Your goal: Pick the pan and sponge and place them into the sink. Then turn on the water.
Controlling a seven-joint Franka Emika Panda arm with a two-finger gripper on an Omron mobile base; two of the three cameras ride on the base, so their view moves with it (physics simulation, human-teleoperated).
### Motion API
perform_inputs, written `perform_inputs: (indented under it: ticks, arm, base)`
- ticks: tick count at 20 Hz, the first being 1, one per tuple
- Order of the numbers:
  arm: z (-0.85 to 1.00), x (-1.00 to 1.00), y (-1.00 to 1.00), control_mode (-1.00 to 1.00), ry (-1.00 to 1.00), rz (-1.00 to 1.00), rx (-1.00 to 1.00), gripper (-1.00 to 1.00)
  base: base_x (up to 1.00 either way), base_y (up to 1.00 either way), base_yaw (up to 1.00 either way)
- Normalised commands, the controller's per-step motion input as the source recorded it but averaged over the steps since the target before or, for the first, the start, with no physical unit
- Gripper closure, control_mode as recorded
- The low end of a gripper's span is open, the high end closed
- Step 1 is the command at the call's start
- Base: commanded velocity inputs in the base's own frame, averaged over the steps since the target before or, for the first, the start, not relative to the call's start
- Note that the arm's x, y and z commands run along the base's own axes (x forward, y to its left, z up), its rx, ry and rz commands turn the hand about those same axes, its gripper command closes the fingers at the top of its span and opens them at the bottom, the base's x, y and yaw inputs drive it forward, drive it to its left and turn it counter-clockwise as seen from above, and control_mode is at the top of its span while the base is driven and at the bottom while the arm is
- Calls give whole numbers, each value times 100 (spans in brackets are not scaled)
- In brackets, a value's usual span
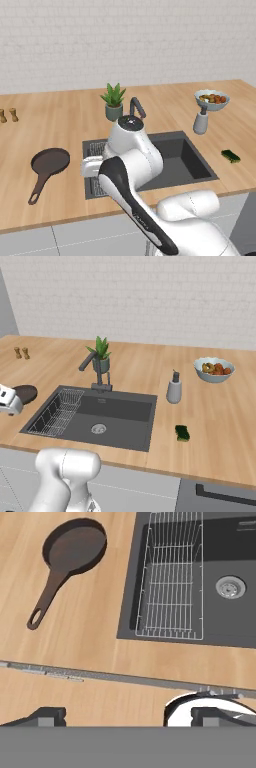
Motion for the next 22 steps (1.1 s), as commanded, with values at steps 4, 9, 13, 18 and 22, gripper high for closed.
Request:
perform_inputs:
  ticks: [4,9,13,18,22]
  arm:
    - [-17,1,80,-100,0,0,0,-100]
    - [-16,8,73,-100,0,0,1,-100]
    - [-19,13,60,-100,0,0,3,-100]
    - [-16,15,46,-100,0,0,3,-100]
    - [-9,16,24,-100,0,-2,0,-100]
  base:
    - [0,0,0]
    - [0,0,0]
    - [0,0,0]
    - [0,0,0]
    - [0,0,0]
